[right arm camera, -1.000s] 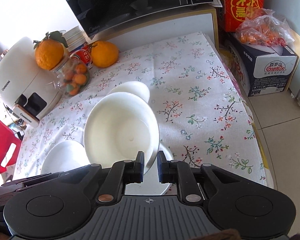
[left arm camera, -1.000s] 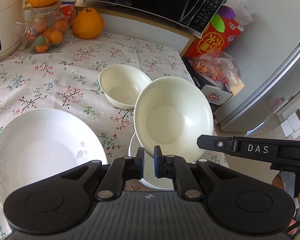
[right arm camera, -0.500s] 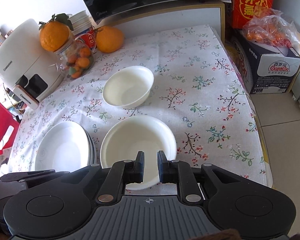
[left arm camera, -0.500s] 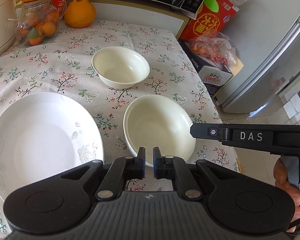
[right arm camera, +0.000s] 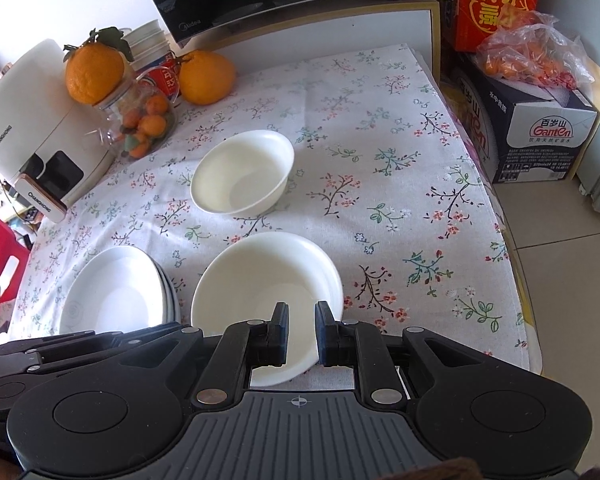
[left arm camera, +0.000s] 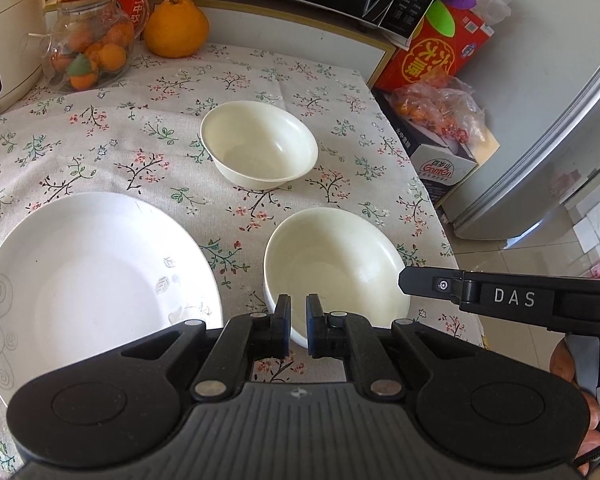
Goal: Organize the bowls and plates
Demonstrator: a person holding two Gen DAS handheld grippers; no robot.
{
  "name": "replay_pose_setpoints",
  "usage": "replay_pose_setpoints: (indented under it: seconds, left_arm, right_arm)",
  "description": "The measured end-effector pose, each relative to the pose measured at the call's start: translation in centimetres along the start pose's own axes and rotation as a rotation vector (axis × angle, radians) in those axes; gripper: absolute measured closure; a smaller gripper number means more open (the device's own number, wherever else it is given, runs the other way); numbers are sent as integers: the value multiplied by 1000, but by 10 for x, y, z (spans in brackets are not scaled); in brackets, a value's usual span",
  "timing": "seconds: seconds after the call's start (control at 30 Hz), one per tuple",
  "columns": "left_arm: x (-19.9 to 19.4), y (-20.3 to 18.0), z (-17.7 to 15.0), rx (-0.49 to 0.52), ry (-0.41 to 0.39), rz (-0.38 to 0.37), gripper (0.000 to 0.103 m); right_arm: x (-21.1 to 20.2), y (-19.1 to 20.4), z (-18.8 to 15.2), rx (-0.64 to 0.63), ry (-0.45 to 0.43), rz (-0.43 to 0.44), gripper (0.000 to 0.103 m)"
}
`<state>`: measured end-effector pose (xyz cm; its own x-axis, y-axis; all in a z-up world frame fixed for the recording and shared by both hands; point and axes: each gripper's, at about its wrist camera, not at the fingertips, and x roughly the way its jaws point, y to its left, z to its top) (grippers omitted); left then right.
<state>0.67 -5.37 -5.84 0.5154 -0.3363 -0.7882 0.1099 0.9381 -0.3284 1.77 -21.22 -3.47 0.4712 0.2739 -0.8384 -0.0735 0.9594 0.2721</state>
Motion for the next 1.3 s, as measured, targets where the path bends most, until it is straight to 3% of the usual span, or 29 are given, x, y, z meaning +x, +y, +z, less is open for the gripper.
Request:
replay_pose_setpoints:
  seconds: [0.13,0.37,0.43,0.57,0.77,1.03,1.3]
  left_arm:
    - [0,5,8,-27,-9,-10,95]
    - [-3,25,35,-101,-63,30,81]
    - [-1,29,47,-113,-75,50,78]
    - [10,36,64,-136,-56,38,58]
    - [31,49,81,-158,-26,61,50]
    - [44,59,91,-181,-27,49,51]
    - [55,64,96,-182,-25,53,66]
  right_arm:
    - [4,-3,4,21,-5,-5,87]
    - [11,-12,19,92,-28,1,86]
    - [16,-15,23,122,-25,-6,80]
    - [28,-16,34,166,-19,4,77]
    - [44,-11,54,167,-31,6,67]
    - [71,-11,69,220,-18,38,66]
    - [83,-4,81,239,-39,74,66]
